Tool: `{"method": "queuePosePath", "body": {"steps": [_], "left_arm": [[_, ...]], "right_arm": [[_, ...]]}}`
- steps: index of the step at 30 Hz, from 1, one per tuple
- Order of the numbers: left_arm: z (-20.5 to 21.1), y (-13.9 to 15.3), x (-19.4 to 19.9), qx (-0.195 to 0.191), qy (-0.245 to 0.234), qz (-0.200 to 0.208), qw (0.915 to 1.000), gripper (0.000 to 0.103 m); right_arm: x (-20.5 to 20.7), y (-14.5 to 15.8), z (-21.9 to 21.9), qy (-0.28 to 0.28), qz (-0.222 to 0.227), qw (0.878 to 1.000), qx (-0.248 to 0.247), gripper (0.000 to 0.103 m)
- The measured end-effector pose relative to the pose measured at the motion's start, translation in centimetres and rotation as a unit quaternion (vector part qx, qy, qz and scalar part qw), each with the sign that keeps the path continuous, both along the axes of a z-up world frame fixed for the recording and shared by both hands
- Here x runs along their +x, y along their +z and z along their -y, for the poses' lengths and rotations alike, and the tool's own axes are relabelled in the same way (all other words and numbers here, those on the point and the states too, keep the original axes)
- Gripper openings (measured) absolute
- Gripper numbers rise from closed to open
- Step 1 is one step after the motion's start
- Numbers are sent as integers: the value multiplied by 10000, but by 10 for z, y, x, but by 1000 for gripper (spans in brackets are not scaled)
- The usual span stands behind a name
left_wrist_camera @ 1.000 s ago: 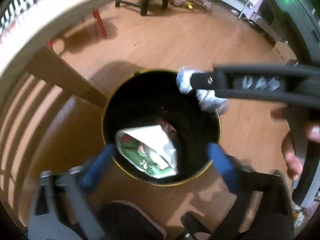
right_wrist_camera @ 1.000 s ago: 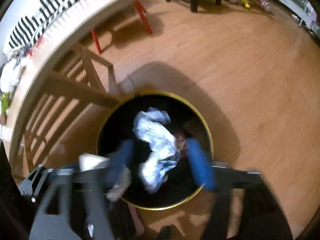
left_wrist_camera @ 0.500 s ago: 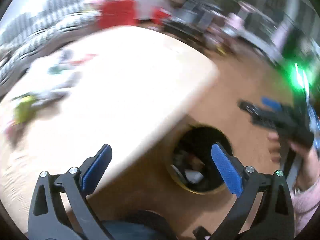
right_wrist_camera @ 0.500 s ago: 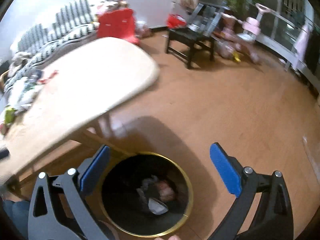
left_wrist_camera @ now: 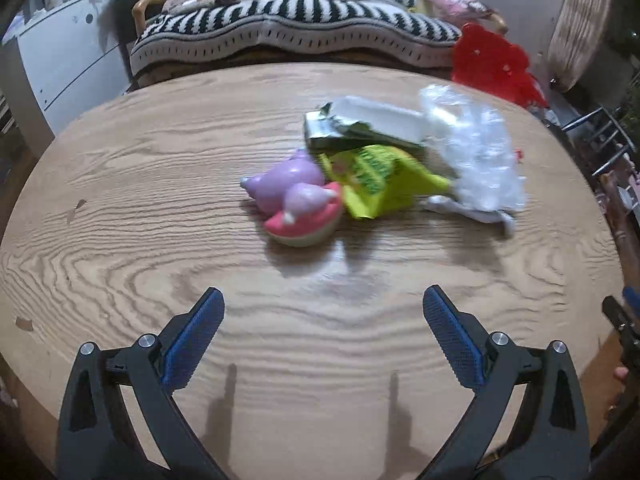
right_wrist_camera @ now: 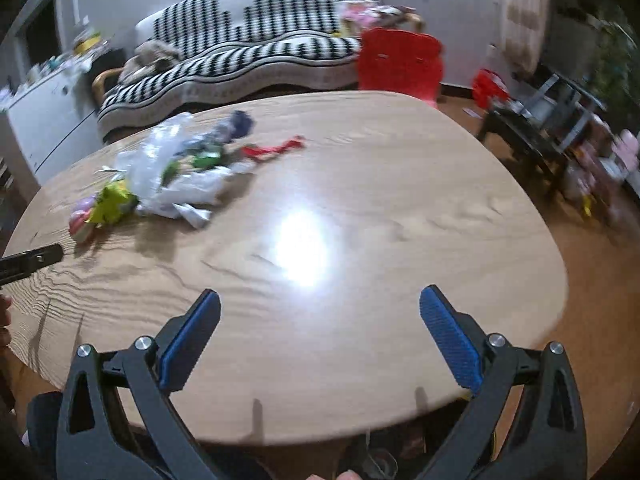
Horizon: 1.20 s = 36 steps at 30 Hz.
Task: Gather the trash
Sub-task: 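Return to the table, reaching the left gripper to the purple toy, then grasp the purple-pink toy with the left gripper while the right grasps a white strip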
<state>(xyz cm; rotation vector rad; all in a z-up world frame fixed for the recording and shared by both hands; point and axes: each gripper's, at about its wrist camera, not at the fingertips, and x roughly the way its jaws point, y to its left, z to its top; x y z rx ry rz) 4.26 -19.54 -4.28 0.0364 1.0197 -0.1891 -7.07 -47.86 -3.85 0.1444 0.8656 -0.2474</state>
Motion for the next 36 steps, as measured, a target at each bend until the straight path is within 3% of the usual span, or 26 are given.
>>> {"method": "queuePosePath", "body": {"steps": [7,14,22,28,33,35,36], "left_arm": [[-3,-19,39,52,10,-203,9998,97],[-7,-30,67,53,-23,-143,9999,97],[-12,-40,88,203,-48,-87,9997,97],[-15,-40,97,255,-146,-17,9996,97],[-19,-40,96,134,-214,44,9997,96],[-22,-40,94,71,-259,98,9996,91],[-22,-38,93,98,-293,173,9994,80]], "right_arm": [[61,-21,-35,562,-346,9978,-34,96],[122,-41,-59,1173,-568,9914,94,96],[161,-56,-81,1867,-597,9805,137,93],[165,-51,-94,2192,-456,9742,283,66],[164,-47,-93,2207,-426,9737,374,28],[162,-46,-92,2185,-429,9739,437,25],[160,-46,-93,2193,-440,9736,451,22]]}}
